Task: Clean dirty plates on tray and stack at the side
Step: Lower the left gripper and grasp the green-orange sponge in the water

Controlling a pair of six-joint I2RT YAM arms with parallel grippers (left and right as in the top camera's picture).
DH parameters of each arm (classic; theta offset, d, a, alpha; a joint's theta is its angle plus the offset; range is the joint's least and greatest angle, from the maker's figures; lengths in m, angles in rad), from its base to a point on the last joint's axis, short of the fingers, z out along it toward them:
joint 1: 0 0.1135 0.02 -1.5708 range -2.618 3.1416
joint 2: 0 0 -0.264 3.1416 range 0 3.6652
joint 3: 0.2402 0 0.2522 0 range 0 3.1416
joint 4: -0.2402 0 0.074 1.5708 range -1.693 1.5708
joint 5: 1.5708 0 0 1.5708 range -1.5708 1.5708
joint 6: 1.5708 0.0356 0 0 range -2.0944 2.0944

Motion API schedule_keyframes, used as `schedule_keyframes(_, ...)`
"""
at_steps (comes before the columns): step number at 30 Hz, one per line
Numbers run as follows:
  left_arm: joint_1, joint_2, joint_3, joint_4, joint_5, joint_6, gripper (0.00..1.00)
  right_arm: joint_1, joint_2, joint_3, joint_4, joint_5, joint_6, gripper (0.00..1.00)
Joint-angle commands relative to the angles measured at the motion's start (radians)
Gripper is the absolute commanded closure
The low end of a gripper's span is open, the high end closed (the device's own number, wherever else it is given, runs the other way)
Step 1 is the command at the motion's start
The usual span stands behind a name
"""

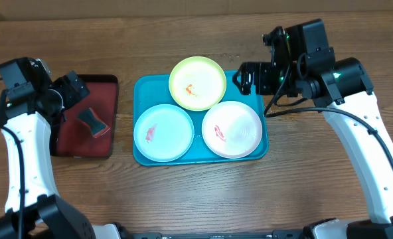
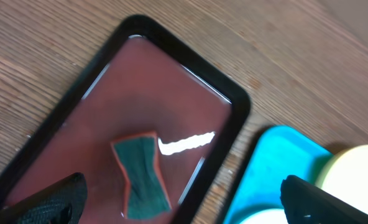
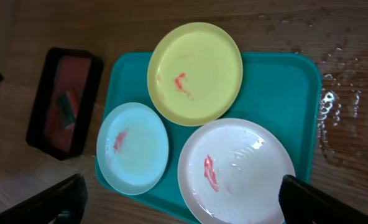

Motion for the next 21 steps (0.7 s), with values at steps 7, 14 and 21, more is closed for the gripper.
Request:
schedule_keyframes(7,0.002,0.232,0.019,-0.024,-0.052,-0.037,0.00,0.004,0.008,0.005,0.102,-0.059,0.108,0.00)
schedule_keyframes(14,-0.002,0.330,0.019,-0.006,-0.059,-0.040,0.16,0.006,0.008,0.005,0.055,0.195,0.257,0.01)
schedule_keyframes(21,-0.015,0.345,0.018,-0.018,-0.073,-0.040,0.26,0.006,0.008,0.004,0.047,0.221,0.262,0.01)
